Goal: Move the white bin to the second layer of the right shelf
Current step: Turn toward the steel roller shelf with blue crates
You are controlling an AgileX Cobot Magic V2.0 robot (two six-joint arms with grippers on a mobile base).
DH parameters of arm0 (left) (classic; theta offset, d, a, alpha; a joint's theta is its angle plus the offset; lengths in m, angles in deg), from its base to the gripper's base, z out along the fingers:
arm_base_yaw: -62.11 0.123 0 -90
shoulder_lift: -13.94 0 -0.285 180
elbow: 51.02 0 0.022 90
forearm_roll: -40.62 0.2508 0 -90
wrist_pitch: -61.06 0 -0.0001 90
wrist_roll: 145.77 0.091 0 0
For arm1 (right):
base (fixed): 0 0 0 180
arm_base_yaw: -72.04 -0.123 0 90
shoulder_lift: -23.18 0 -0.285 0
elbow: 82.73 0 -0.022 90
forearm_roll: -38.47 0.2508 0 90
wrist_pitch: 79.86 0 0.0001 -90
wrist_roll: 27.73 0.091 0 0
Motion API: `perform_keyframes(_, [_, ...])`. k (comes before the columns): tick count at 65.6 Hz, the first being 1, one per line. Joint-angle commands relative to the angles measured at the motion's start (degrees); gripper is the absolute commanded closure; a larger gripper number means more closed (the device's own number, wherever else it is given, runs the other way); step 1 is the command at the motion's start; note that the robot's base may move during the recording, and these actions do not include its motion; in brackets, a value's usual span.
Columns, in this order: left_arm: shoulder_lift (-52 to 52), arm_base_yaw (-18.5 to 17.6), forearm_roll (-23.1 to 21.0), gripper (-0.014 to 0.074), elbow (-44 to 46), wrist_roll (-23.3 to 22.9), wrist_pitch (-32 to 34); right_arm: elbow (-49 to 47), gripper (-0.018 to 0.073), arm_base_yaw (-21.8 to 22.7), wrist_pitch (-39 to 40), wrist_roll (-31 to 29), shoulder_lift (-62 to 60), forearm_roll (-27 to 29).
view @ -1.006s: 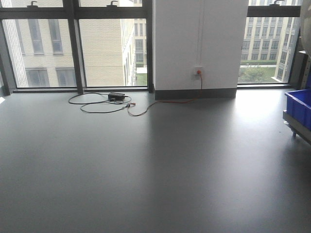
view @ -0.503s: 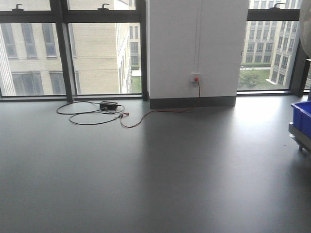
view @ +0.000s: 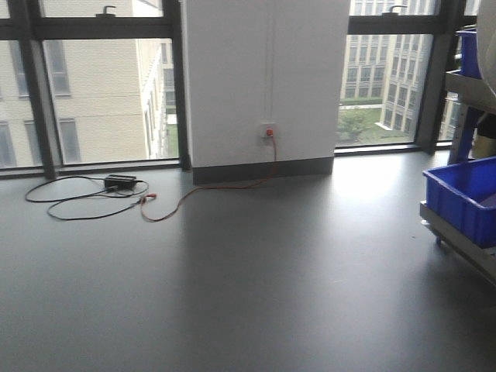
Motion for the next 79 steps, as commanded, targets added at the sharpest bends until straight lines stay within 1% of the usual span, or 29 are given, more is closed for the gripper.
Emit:
perform_keyframes(1, [-0.8,-0.1,-0.3,0.0512,-1.9,-0.4,5.0,-1.8,0.0535,0.3,5.8,-0.1,0.1,0.0])
perform_keyframes(79, [-0.8,-0.1,-0.3,0.0512,-1.9,-0.4,5.0,-1.8,0.0535,0.3,5.8,-0.1,0.1,0.0])
